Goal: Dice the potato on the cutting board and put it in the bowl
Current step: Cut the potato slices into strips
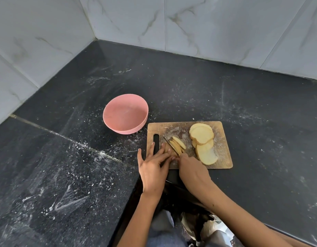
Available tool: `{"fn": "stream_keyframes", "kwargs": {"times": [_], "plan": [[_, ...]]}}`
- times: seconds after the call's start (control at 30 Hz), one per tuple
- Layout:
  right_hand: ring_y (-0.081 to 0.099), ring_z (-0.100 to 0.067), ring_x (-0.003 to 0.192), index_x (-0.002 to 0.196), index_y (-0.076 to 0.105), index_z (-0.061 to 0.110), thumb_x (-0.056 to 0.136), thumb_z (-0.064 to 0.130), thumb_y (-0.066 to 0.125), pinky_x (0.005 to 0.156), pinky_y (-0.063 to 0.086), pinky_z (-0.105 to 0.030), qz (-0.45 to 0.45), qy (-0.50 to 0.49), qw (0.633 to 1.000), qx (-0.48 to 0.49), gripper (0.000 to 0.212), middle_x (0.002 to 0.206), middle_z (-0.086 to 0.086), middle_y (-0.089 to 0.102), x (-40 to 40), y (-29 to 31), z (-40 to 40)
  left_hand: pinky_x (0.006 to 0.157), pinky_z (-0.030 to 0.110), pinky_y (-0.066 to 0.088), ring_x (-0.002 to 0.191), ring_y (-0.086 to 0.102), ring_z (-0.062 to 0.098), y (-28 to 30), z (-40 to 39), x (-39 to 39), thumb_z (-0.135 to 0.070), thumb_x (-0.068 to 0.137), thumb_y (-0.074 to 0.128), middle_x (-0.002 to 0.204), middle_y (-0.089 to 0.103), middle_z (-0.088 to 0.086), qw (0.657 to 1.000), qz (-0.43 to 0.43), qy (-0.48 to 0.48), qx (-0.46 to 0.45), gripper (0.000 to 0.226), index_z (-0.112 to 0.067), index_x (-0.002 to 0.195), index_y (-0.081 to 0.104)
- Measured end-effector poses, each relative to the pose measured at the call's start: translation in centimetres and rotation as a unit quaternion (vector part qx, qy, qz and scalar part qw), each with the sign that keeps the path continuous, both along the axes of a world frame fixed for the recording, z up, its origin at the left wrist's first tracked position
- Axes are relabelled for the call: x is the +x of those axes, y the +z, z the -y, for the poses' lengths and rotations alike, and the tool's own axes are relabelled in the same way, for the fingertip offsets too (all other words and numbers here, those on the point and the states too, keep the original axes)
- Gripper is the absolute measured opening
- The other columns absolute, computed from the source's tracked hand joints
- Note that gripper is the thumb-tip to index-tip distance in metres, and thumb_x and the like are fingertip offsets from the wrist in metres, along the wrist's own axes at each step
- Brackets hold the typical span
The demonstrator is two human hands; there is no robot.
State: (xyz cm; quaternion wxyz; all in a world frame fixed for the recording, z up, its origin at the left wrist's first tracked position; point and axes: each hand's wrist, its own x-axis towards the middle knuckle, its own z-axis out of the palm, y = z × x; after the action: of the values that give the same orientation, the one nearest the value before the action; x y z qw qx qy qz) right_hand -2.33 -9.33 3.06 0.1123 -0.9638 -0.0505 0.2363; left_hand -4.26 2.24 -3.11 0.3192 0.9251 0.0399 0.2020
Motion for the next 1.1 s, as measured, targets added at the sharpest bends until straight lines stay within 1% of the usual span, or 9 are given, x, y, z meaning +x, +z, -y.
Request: {"fn": "stream_keyframes", "kwargs": {"times": [0.1, 0.27, 0.53, 0.6, 0.67, 0.73, 0.9, 1.0, 1.1], "plan": [[0.06, -0.033, 0.106, 0.122, 0.041, 0.006, 0.102, 0.013, 0.029, 0.073, 0.041, -0.035, 0.006, -0.01, 1.0, -0.009, 0.023, 0.118, -0.014, 0.06, -1.3, -0.3, 0.5, 0.116, 0.044, 0.014, 0.125, 0.055, 0.019, -0.3, -0.2, -0.1, -0.039, 0.077, 0.069, 0.109, 0.072, -0.005, 1.0, -0.008, 0.006, -0.013, 0.018, -0.028, 0.088, 0.077], [0.06, -0.034, 0.1, 0.108, 0.04, 0.01, 0.105, 0.031, 0.021, 0.068, 0.036, -0.035, -0.027, -0.018, 0.999, 0.004, 0.028, 0.11, -0.013, 0.061, -3.3, -0.4, 2.4, 0.117, 0.043, 0.011, 0.127, 0.053, 0.019, -0.4, 0.0, -0.3, -0.049, 0.081, 0.061, 0.111, 0.071, -0.005, 1.0, -0.007, 0.004, -0.023, 0.028, -0.028, 0.091, 0.077], [0.06, -0.035, 0.099, 0.092, 0.031, 0.016, 0.104, 0.036, 0.021, 0.067, 0.036, -0.035, -0.039, -0.038, 0.998, 0.019, 0.026, 0.103, -0.011, 0.063, -6.0, -0.1, 4.7, 0.115, 0.044, 0.013, 0.126, 0.054, 0.022, -0.3, 0.2, -0.2, -0.029, 0.079, 0.078, 0.112, 0.07, -0.003, 1.0, -0.016, 0.01, -0.003, 0.017, -0.026, 0.095, 0.077], [0.06, -0.035, 0.097, 0.09, 0.031, 0.017, 0.104, 0.039, 0.021, 0.068, 0.037, -0.036, -0.018, -0.038, 0.999, 0.034, 0.028, 0.095, -0.009, 0.061, -6.1, 0.4, 5.2, 0.115, 0.044, 0.013, 0.127, 0.053, 0.021, -0.4, 0.3, -0.3, -0.027, 0.078, 0.079, 0.113, 0.07, -0.002, 1.0, -0.018, 0.014, -0.002, 0.018, -0.026, 0.096, 0.077], [0.059, -0.033, 0.092, 0.088, 0.033, 0.018, 0.103, 0.041, 0.021, 0.067, 0.038, -0.036, 0.01, -0.043, 0.997, 0.065, 0.03, 0.076, 0.0, 0.05, -6.1, 0.9, 5.4, 0.116, 0.045, 0.013, 0.128, 0.052, 0.02, -0.4, 0.4, -0.4, -0.028, 0.079, 0.078, 0.114, 0.07, -0.002, 1.0, -0.021, 0.014, -0.006, 0.017, -0.027, 0.096, 0.077], [0.058, -0.033, 0.087, 0.086, 0.034, 0.019, 0.102, 0.042, 0.022, 0.066, 0.038, -0.036, 0.027, -0.052, 0.994, 0.092, 0.031, 0.069, 0.003, 0.04, -5.8, 1.1, 5.1, 0.116, 0.046, 0.014, 0.128, 0.052, 0.02, -0.3, 0.4, -0.5, -0.028, 0.08, 0.077, 0.115, 0.069, -0.003, 1.0, -0.02, 0.013, -0.008, 0.016, -0.027, 0.097, 0.077], [0.058, -0.034, 0.088, 0.085, 0.036, 0.018, 0.103, 0.042, 0.023, 0.065, 0.036, -0.036, 0.036, -0.052, 0.993, 0.102, 0.032, 0.077, -0.002, 0.047, -3.8, 0.3, 3.5, 0.116, 0.05, 0.016, 0.129, 0.051, 0.022, 0.0, 0.4, -0.5, -0.03, 0.08, 0.077, 0.115, 0.069, -0.003, 0.999, -0.027, 0.016, -0.005, 0.018, -0.027, 0.097, 0.077], [0.059, -0.034, 0.09, 0.086, 0.036, 0.018, 0.103, 0.041, 0.024, 0.066, 0.037, -0.036, 0.039, -0.053, 0.994, 0.091, 0.031, 0.09, -0.009, 0.059, -3.2, 0.0, 2.9, 0.117, 0.046, 0.012, 0.129, 0.051, 0.022, 0.0, 0.3, -0.5, -0.029, 0.081, 0.076, 0.116, 0.069, -0.003, 0.999, -0.029, 0.015, -0.006, 0.018, -0.027, 0.099, 0.076], [0.059, -0.033, 0.091, 0.089, 0.039, 0.017, 0.103, 0.04, 0.023, 0.067, 0.037, -0.035, 0.035, -0.046, 0.994, 0.089, 0.031, 0.095, -0.011, 0.062, -3.1, 0.1, 2.5, 0.116, 0.043, 0.011, 0.129, 0.052, 0.022, -0.1, 0.3, -0.6, -0.03, 0.08, 0.077, 0.116, 0.069, -0.002, 1.0, -0.023, 0.014, -0.001, 0.018, -0.027, 0.098, 0.076]]}}
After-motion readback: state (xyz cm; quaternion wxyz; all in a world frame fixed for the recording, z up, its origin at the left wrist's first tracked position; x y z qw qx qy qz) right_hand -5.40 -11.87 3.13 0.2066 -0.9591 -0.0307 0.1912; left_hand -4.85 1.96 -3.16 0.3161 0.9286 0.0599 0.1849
